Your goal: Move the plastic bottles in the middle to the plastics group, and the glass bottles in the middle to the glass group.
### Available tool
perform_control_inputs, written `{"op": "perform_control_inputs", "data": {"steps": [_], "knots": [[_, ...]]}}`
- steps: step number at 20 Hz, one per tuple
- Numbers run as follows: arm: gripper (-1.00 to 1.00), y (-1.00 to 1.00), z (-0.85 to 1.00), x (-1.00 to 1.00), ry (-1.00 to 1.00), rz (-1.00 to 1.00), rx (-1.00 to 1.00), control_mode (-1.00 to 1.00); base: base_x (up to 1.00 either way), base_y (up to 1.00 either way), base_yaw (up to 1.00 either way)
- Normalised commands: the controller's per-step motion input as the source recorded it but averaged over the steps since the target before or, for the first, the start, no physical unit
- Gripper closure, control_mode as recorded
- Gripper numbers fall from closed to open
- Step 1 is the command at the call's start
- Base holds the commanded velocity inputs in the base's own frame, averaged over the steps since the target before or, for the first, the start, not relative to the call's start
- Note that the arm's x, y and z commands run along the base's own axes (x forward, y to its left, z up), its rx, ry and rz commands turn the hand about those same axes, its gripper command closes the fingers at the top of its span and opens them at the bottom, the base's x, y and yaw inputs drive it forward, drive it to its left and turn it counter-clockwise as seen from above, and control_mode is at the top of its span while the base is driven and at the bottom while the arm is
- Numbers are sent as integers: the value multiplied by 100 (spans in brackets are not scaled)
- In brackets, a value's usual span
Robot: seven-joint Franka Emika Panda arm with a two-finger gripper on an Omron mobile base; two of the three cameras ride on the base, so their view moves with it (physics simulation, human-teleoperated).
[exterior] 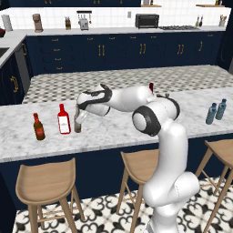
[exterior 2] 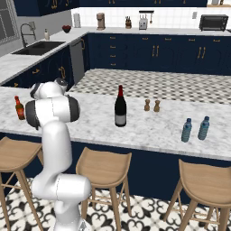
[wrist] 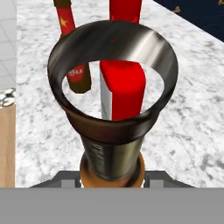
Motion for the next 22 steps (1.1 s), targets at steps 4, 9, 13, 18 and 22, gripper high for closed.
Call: {"op": "perform_control_inputs", "data": {"steps": [4,9,13,18,22], "knots": [[100,2,-17,10,0,1,0,-100,0,0,0],[100,0,-17,1,0,0,-3,-100,0,0,0],[100,0,-5,0,0,0,-4,-100,0,0,0],[100,0,-2,2,0,0,-5,-100,0,0,0],[100,1,0,24,0,0,0,-100,0,0,0]]}}
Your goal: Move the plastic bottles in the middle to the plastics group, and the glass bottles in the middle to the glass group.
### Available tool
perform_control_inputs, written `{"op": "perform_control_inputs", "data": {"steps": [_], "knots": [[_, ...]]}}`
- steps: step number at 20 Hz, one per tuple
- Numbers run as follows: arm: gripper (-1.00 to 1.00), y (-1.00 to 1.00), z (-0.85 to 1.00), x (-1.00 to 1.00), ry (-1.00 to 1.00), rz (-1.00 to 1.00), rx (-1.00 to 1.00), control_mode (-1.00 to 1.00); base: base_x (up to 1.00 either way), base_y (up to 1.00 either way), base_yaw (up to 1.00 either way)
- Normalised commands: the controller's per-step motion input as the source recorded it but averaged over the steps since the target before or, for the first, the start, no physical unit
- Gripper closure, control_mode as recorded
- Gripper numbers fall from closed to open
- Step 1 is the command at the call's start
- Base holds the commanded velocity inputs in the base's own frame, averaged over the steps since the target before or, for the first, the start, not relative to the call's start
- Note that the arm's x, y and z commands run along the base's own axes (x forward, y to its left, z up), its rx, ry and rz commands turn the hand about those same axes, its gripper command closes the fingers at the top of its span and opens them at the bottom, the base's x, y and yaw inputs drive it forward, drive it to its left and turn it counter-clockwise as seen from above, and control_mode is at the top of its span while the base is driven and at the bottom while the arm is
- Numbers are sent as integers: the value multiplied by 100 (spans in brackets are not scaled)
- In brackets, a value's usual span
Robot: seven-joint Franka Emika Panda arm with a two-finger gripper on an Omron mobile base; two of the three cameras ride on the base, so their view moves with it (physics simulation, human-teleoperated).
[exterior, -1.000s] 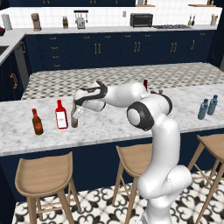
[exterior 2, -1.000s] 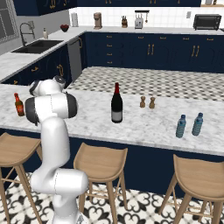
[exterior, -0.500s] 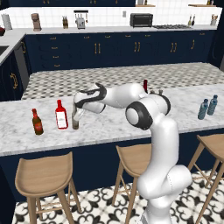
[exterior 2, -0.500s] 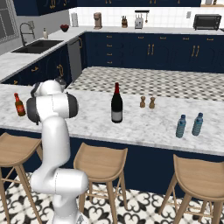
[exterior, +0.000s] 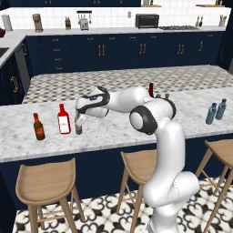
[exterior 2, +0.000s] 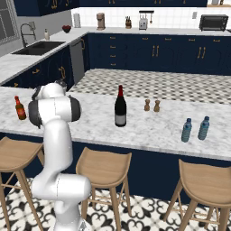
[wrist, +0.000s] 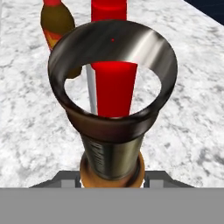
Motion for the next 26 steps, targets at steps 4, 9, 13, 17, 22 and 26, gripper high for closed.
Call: {"op": "perform_control_inputs", "data": {"steps": [4,9,13,17,22,26], "knots": [[100,4,0,38,0,0,0,-100,0,0,0],[100,3,-3,20,0,0,0,-100,0,0,0],[100,9,-31,2,0,0,-2,-100,0,0,0],[100,0,-32,0,0,0,-3,-100,0,0,0],[100,0,-3,0,0,0,0,-100,0,0,0],[-100,0,0,0,0,0,0,-100,0,0,0]]}}
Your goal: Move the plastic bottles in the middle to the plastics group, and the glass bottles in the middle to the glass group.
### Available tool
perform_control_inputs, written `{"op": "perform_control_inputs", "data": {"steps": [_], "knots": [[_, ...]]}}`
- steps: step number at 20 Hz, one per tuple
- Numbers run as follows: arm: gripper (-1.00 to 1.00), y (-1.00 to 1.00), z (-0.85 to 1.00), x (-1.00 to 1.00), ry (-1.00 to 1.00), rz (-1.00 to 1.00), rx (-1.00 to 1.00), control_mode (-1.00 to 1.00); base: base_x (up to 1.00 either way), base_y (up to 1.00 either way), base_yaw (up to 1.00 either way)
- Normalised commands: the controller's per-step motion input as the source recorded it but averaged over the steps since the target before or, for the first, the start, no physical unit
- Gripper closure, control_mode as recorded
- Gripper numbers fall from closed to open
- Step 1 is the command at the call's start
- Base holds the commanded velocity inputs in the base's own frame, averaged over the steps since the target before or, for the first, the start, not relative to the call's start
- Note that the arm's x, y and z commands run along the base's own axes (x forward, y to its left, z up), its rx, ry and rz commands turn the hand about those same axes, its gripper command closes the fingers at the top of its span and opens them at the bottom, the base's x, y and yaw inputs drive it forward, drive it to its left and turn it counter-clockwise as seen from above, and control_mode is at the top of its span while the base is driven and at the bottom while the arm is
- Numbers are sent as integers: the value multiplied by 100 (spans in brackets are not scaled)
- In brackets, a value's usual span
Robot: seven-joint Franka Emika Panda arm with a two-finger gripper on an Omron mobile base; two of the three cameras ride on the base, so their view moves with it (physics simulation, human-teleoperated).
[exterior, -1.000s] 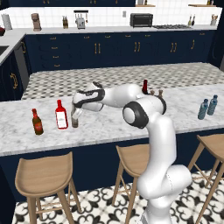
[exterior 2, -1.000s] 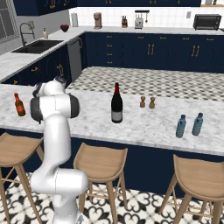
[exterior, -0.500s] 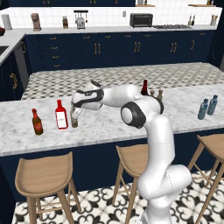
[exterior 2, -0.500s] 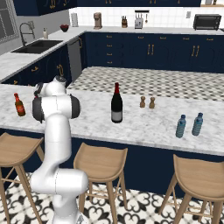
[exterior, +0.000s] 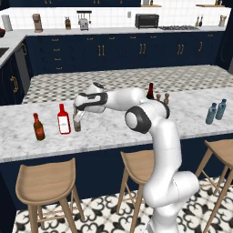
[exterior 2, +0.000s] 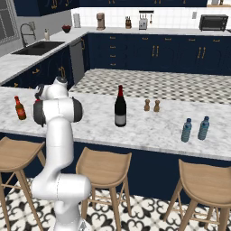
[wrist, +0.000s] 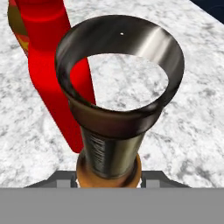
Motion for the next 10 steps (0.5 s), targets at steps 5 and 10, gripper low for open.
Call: {"op": "perform_control_inputs", "data": {"steps": [5,10], "knots": [[-100,0,0,0,0,0,0,-100,0,0,0],[-100,0,0,0,0,0,0,-100,0,0,0]]}}
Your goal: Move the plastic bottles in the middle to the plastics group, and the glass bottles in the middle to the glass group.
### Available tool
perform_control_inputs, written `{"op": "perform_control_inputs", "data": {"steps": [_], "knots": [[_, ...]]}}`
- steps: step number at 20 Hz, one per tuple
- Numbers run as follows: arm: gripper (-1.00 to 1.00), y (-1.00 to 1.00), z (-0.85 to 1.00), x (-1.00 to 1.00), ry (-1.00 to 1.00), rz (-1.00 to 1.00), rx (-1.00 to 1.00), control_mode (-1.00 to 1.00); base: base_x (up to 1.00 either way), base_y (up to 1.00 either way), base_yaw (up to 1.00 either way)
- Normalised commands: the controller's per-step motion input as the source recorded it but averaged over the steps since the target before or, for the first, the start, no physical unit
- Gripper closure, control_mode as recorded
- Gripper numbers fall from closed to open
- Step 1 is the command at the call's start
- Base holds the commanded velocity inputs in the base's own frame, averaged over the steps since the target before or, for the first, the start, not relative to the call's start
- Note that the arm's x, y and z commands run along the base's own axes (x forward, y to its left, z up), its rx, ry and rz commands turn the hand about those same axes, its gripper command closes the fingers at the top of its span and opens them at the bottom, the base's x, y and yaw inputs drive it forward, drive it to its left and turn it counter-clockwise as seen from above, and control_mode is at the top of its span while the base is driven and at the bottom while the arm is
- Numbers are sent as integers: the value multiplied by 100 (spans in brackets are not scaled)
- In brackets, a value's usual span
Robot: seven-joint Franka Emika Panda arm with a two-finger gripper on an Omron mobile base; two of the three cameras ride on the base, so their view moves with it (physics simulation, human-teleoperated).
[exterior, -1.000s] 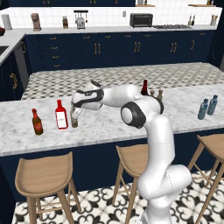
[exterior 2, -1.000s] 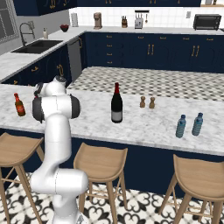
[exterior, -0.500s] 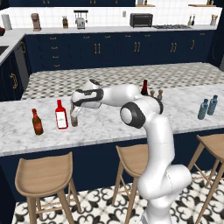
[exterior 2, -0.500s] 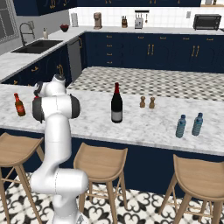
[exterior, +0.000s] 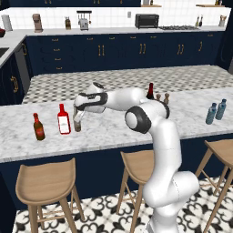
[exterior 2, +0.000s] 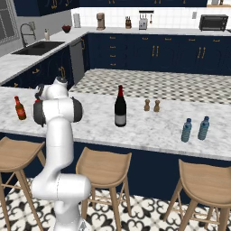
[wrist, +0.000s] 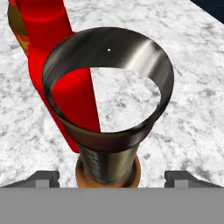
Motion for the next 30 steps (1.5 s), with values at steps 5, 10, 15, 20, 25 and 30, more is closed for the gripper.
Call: {"op": "perform_control_inputs", "data": {"steps": [5,10,15,20,25,30], "knots": [[-100,-15,0,-14,-2,0,0,-100,0,0,0],[-100,-28,4,-42,-1,0,1,-100,0,0,0],[-100,-34,15,-49,0,0,0,-100,0,0,0],[-100,-68,17,-51,1,-7,0,-100,0,0,0],[-100,-77,12,-49,4,-13,1,-100,0,0,0],[-100,-83,47,-82,6,-14,2,-100,0,0,0]]}}
